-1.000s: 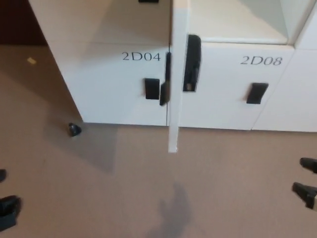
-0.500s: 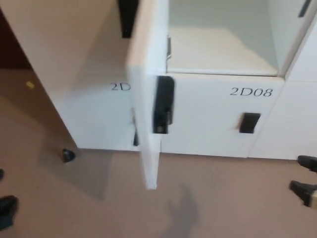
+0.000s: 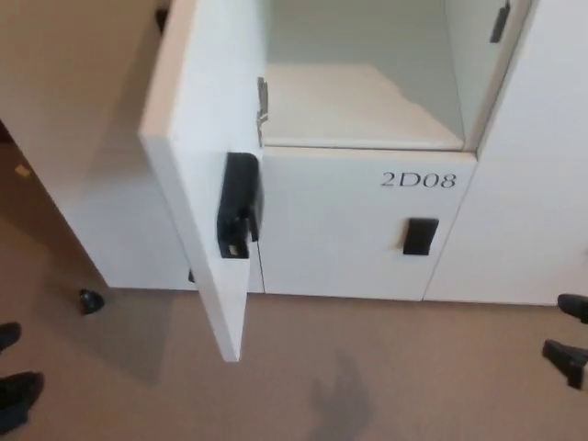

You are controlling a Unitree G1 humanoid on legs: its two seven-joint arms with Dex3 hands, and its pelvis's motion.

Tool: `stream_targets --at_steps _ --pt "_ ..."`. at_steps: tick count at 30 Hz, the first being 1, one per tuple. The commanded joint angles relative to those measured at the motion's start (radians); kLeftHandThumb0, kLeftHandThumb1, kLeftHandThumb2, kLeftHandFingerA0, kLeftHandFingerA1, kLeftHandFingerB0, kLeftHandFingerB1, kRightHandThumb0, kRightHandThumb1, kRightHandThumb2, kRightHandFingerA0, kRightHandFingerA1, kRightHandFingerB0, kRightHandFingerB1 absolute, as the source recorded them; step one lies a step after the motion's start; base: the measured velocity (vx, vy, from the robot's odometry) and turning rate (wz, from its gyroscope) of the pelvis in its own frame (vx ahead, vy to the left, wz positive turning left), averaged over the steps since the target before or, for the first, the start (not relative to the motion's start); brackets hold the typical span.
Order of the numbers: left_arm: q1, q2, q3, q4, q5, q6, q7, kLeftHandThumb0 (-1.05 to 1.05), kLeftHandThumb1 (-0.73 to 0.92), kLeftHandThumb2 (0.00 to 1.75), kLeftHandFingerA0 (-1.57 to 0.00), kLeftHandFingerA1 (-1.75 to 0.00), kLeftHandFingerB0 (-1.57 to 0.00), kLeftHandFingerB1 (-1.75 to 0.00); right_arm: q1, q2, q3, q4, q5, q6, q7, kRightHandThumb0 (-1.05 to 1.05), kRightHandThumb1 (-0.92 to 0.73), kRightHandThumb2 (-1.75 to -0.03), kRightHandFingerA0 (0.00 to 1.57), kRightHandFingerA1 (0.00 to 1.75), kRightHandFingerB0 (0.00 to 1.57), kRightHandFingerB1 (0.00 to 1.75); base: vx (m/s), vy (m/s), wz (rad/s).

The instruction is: The robot walks towards an open cabinet and lifts its left hand to push the door towards the right to close it.

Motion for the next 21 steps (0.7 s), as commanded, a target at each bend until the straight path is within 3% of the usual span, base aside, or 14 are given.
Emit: stream_targets --at_steps 1,3,4,8,9,10,21 --pt "0.008 0.026 0.001 0.001 0.017 -0.028 0.015 -0.07 0.47 0.90 -0.45 -0.65 -0.24 -0.53 0.005 -0.003 -0.001 -0.003 0.005 -0.008 0.000 -0.05 -0.42 -0.86 0.47 0.64 0.29 0.56 0.07 0.253 -0.05" --pt "0.007 0.026 -0.002 0.001 0.020 -0.028 0.017 -0.07 0.47 0.90 -0.44 -0.65 -0.24 -0.53 0.004 -0.003 -0.002 -0.005 0.006 -0.006 0.001 -0.05 -0.42 -0.86 0.48 0.65 0.29 0.56 0.09 0.239 0.15" --pt "0.006 0.028 -0.005 0.002 0.025 -0.033 0.017 -0.08 0.47 0.90 -0.44 -0.65 -0.24 -0.53 0.002 -0.003 -0.003 -0.004 0.007 -0.005 -0.002 -0.05 -0.60 -0.57 0.56 0.54 0.40 0.45 0.09 0.227 0.21" --pt "0.000 0.030 -0.009 0.007 0.031 -0.037 0.021 -0.08 0.47 0.90 -0.45 -0.65 -0.24 -0.53 -0.006 -0.004 -0.002 -0.001 0.003 -0.002 -0.008 -0.06 -0.61 -0.57 0.56 0.54 0.40 0.45 0.11 -0.024 0.10" --pt "-0.002 0.031 -0.009 0.009 0.029 -0.040 0.019 -0.08 0.46 0.89 -0.44 -0.65 -0.25 -0.54 -0.007 -0.005 0.000 -0.003 0.001 -0.001 -0.009 -0.06 -0.42 -0.86 0.47 0.64 0.30 0.56 0.13 -0.092 0.03" --pt "-0.005 0.030 -0.006 0.005 0.025 -0.036 0.019 -0.07 0.47 0.90 -0.43 -0.64 -0.25 -0.54 -0.009 -0.005 -0.001 -0.005 0.001 0.003 -0.013 -0.07 -0.62 -0.57 0.57 0.54 0.41 0.45 0.13 -0.094 0.07" --pt "-0.012 0.030 -0.004 0.009 0.023 -0.036 0.020 -0.08 0.48 0.90 -0.44 -0.64 -0.26 -0.54 -0.015 -0.006 0.001 -0.003 -0.001 0.012 -0.019 -0.07 -0.62 -0.57 0.57 0.53 0.40 0.44 0.12 -0.123 -0.01"
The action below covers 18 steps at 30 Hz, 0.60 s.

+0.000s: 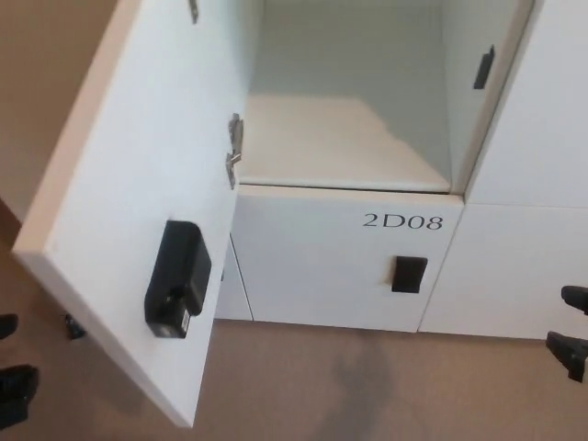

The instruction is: The robot walks towards an open cabinet and lifts its left hand to push the door towards the right to close it.

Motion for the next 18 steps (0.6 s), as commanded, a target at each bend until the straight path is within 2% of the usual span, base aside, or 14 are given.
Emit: stream_targets --at_steps 1,4,5,6,7,16,17,18 --pt "0.006 0.017 0.009 0.014 0.003 -0.019 0.006 -0.08 0.48 0.90 -0.44 -0.64 -0.26 -0.54 0.000 -0.001 0.002 0.004 0.000 0.011 -0.009 -0.07 -0.62 -0.57 0.57 0.53 0.40 0.44 0.07 -0.001 -0.06" --pt "0.005 0.016 0.009 0.016 0.003 -0.023 0.005 -0.07 0.47 0.90 -0.44 -0.64 -0.26 -0.54 0.001 0.000 0.004 -0.004 0.001 0.016 -0.010 -0.06 -0.62 -0.57 0.58 0.54 0.41 0.44 0.04 0.016 -0.06" --pt "0.003 0.016 0.012 0.017 -0.001 -0.021 0.005 -0.11 0.65 0.59 -0.49 -0.53 -0.36 -0.44 0.001 0.000 0.006 -0.010 -0.002 0.022 -0.013 -0.07 -0.62 -0.57 0.59 0.54 0.41 0.44 0.05 0.072 -0.12" --pt "0.003 0.016 0.012 0.017 -0.001 -0.021 0.005 -0.11 0.65 0.59 -0.49 -0.53 -0.36 -0.44 0.001 0.000 0.006 -0.010 -0.002 0.022 -0.013 -0.07 -0.62 -0.57 0.59 0.54 0.41 0.44 0.05 0.085 -0.04" --pt "0.002 0.014 0.016 0.012 -0.006 -0.016 0.004 -0.06 0.49 0.90 -0.44 -0.65 -0.26 -0.54 -0.003 -0.001 0.010 -0.011 -0.005 0.023 -0.015 -0.08 -0.61 -0.57 0.58 0.53 0.41 0.44 0.06 0.108 0.50" --pt "-0.011 0.018 0.013 0.015 0.001 -0.016 0.001 -0.07 0.48 0.90 -0.44 -0.65 -0.26 -0.54 -0.016 -0.002 0.009 0.007 -0.001 0.005 -0.012 -0.07 -0.61 -0.57 0.57 0.54 0.42 0.45 0.08 0.141 0.06" --pt "-0.010 0.020 0.011 0.016 0.004 -0.019 0.002 -0.09 0.67 0.59 -0.50 -0.56 -0.37 -0.43 -0.016 -0.002 0.010 0.009 -0.003 0.005 -0.012 -0.08 -0.60 -0.57 0.59 0.54 0.42 0.45 0.09 0.068 0.01" --pt "-0.009 0.021 0.009 0.015 0.007 -0.022 0.003 -0.09 0.67 0.59 -0.50 -0.56 -0.37 -0.43 -0.017 -0.003 0.011 0.011 -0.004 0.004 -0.012 -0.08 -0.60 -0.57 0.59 0.54 0.42 0.45 0.05 -0.083 -0.03"
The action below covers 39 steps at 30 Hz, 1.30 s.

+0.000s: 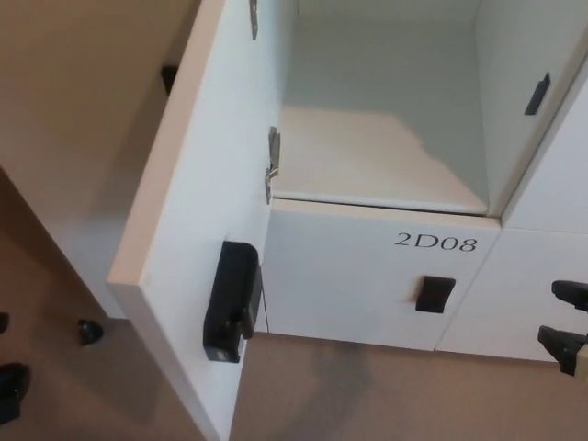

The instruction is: The robot walks towards an open cabinet and lifts its left hand to push the door towards the right to close it.

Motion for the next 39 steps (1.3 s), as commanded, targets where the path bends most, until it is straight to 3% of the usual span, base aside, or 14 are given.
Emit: stream_targets --at_steps 1,22,23,24,25,27,28,31,32,37,38,39 --pt "0.000 0.011 -0.004 0.011 0.013 -0.025 0.003 -0.13 0.65 0.60 -0.50 -0.56 -0.36 -0.45 0.001 -0.014 0.002 0.018 -0.007 -0.006 -0.005 -0.09 -0.60 -0.56 0.60 0.54 0.42 0.45 0.05 -0.085 -0.01" --pt "0.007 0.013 -0.011 0.008 0.019 -0.027 0.007 -0.14 0.65 0.60 -0.48 -0.55 -0.36 -0.45 0.015 -0.019 -0.005 -0.003 0.003 0.001 -0.011 -0.08 -0.60 -0.57 0.55 0.52 0.41 0.44 0.01 -0.024 0.00" --pt "0.025 0.006 -0.001 -0.003 0.005 -0.033 0.000 -0.07 0.49 0.91 -0.37 -0.61 -0.23 -0.53 0.046 -0.023 -0.011 -0.043 0.009 0.014 -0.012 -0.09 -0.42 -0.86 0.46 0.63 0.27 0.54 0.02 -0.080 0.02" --pt "0.038 0.000 0.006 -0.011 -0.006 -0.038 -0.005 -0.07 0.49 0.91 -0.37 -0.61 -0.23 -0.53 0.068 -0.025 -0.016 -0.073 0.013 0.024 -0.012 -0.09 -0.42 -0.86 0.46 0.63 0.27 0.54 0.02 -0.080 0.02" --pt "0.044 -0.011 0.027 -0.039 -0.035 -0.034 -0.013 -0.07 0.48 0.91 -0.29 -0.58 -0.21 -0.53 0.110 -0.033 -0.027 -0.148 0.024 0.050 -0.009 -0.10 -0.60 -0.56 0.53 0.51 0.40 0.44 0.02 -0.081 0.01" --pt "0.048 -0.022 0.050 -0.073 -0.066 -0.026 -0.021 -0.07 0.48 0.91 -0.29 -0.58 -0.21 -0.53 0.156 -0.039 -0.041 -0.237 0.035 0.085 -0.006 -0.10 -0.60 -0.56 0.53 0.51 0.40 0.44 0.01 -0.081 0.01" --pt "0.043 -0.025 0.062 -0.097 -0.081 -0.020 -0.028 -0.09 0.49 0.93 -0.20 -0.54 -0.18 -0.52 0.203 -0.049 -0.054 -0.306 0.042 0.099 0.001 -0.08 -0.61 -0.57 0.58 0.52 0.40 0.43 0.01 -0.081 0.03" --pt "0.001 -0.023 0.069 -0.171 -0.081 0.002 -0.011 -0.10 0.49 0.92 -0.21 -0.55 -0.20 -0.53 0.339 -0.090 -0.117 -0.437 0.076 0.118 0.036 -0.09 -0.61 -0.57 0.57 0.52 0.40 0.43 0.01 -0.084 0.03" --pt "-0.024 -0.019 0.067 -0.204 -0.078 0.021 -0.004 -0.10 0.47 0.91 -0.23 -0.56 -0.20 -0.53 0.388 -0.105 -0.141 -0.449 0.085 0.110 0.054 -0.08 -0.43 -0.86 0.45 0.62 0.27 0.54 0.00 -0.085 0.01" --pt "-0.124 -0.015 0.037 -0.307 -0.040 0.112 0.030 -0.03 0.48 0.91 -0.27 -0.58 -0.23 -0.54 0.500 -0.109 -0.205 -0.464 0.118 0.081 0.085 -0.07 -0.44 -0.87 0.46 0.62 0.28 0.54 0.00 -0.087 0.03" --pt "-0.166 -0.021 0.019 -0.329 -0.024 0.142 0.043 0.00 0.45 0.89 -0.30 -0.58 -0.24 -0.54 0.539 -0.102 -0.212 -0.509 0.121 0.092 0.084 -0.09 -0.59 -0.56 0.46 0.49 0.42 0.44 0.00 -0.091 0.05" --pt "-0.191 -0.025 0.009 -0.343 -0.014 0.161 0.050 0.00 0.45 0.89 -0.30 -0.58 -0.24 -0.54 0.566 -0.097 -0.215 -0.546 0.121 0.104 0.083 -0.09 -0.59 -0.56 0.46 0.49 0.42 0.44 0.00 -0.091 -0.02"
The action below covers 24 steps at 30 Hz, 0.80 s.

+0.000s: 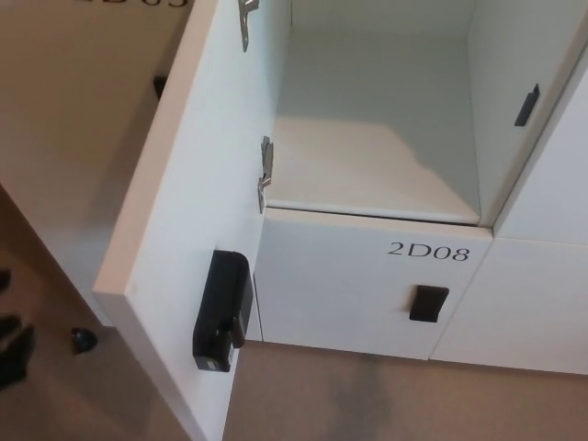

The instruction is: The robot walks towards an open cabinet and lifts its left hand to push the door towards the right to close it.

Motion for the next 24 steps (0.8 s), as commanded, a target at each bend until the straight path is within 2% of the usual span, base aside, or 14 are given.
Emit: stream_targets --at_steps 1,4,5,7,8,11,13,15,18,19,21,22,23,24 --pt "-0.175 0.001 -0.032 -0.176 0.011 0.173 0.060 0.00 0.45 0.89 -0.30 -0.58 -0.24 -0.54 0.244 -0.036 -0.104 -0.206 0.093 0.068 0.059 -0.09 -0.59 -0.56 0.46 0.49 0.42 0.44 0.00 -0.092 0.00" --pt "-0.282 -0.053 -0.093 -0.205 0.056 0.236 0.095 -0.04 0.41 0.86 -0.34 -0.59 -0.28 -0.54 0.289 -0.026 -0.126 -0.232 0.111 0.056 0.076 -0.10 -0.58 -0.56 0.51 0.50 0.42 0.44 0.00 -0.093 -0.02" --pt "-0.376 -0.123 -0.165 -0.194 0.116 0.251 0.125 -0.25 0.55 0.63 -0.47 -0.45 -0.42 -0.41 0.315 -0.012 -0.130 -0.260 0.118 0.050 0.080 -0.11 -0.59 -0.56 0.53 0.50 0.42 0.43 -0.01 -0.093 0.03" --pt "-0.473 -0.199 -0.245 -0.177 0.180 0.262 0.157 -0.25 0.55 0.63 -0.47 -0.45 -0.42 -0.41 0.342 0.005 -0.131 -0.295 0.122 0.049 0.081 -0.11 -0.59 -0.56 0.53 0.50 0.42 0.43 0.00 0.000 0.00" --pt "-0.554 -0.307 -0.307 -0.144 0.211 0.282 0.183 -0.26 0.57 0.58 -0.62 -0.44 -0.43 -0.36 0.341 0.018 -0.126 -0.293 0.125 0.035 0.083 -0.09 -0.60 -0.58 0.58 0.54 0.42 0.45 0.00 0.000 0.00" --pt "-0.701 -0.527 -0.418 -0.061 0.249 0.332 0.227 -0.32 0.57 0.58 -0.67 -0.43 -0.47 -0.36 0.352 0.049 -0.110 -0.317 0.131 0.007 0.088 -0.08 -0.59 -0.56 0.57 0.55 0.46 0.46 0.00 0.000 0.00" --pt "-0.738 -0.586 -0.445 -0.031 0.257 0.344 0.235 -0.32 0.57 0.58 -0.67 -0.43 -0.47 -0.36 0.364 0.061 -0.103 -0.343 0.132 0.000 0.089 -0.08 -0.59 -0.56 0.57 0.55 0.46 0.46 0.00 0.000 0.00" --pt "-0.839 -0.838 -0.516 0.083 0.257 0.332 0.234 -0.17 0.59 0.57 -0.58 -0.44 -0.41 -0.37 0.415 0.098 -0.068 -0.447 0.133 0.009 0.085 -0.08 -0.61 -0.57 0.59 0.54 0.47 0.46 0.00 0.000 0.10" --pt "-0.879 -1.044 -0.605 0.146 0.282 0.303 0.215 -0.20 0.63 0.59 -0.55 -0.43 -0.41 -0.39 0.444 0.125 -0.048 -0.498 0.139 -0.002 0.093 -0.08 -0.61 -0.57 0.59 0.53 0.48 0.46 0.00 0.000 0.12" --pt "-0.804 -1.141 -0.726 0.157 0.308 0.258 0.187 -0.11 0.70 0.60 -0.48 -0.65 -0.34 -0.46 0.460 0.126 -0.033 -0.496 0.094 -0.115 0.094 -0.30 -0.69 -0.60 0.43 0.48 0.34 0.40 0.00 0.000 0.12" --pt "-0.748 -1.206 -0.809 0.165 0.328 0.224 0.168 -0.11 0.70 0.60 -0.48 -0.65 -0.34 -0.46 0.472 0.126 -0.023 -0.494 0.059 -0.198 0.094 -0.30 -0.69 -0.60 0.43 0.48 0.34 0.40 0.00 0.000 0.16" --pt "-0.658 -1.252 -0.926 0.169 0.314 0.199 0.128 -0.11 0.67 0.59 -0.48 -0.61 -0.36 -0.47 0.479 0.129 -0.070 -0.572 0.173 0.075 0.047 -0.53 -0.31 -0.67 0.70 0.52 0.71 0.52 0.00 0.000 0.19" --pt "-0.658 -1.252 -0.926 0.169 0.314 0.199 0.128 -0.11 0.67 0.59 -0.48 -0.61 -0.36 -0.47 0.479 0.129 -0.070 -0.572 0.173 0.075 0.047 -0.53 -0.31 -0.67 0.70 0.52 0.71 0.52 0.00 0.000 0.17" --pt "-0.578 -1.277 -1.028 0.172 0.297 0.169 0.098 -0.07 0.67 0.61 -0.46 -0.66 -0.34 -0.49 0.454 0.137 -0.081 -0.557 0.206 0.089 0.067 -0.05 -0.61 -0.57 0.57 0.62 0.42 0.50 0.00 0.000 0.17"
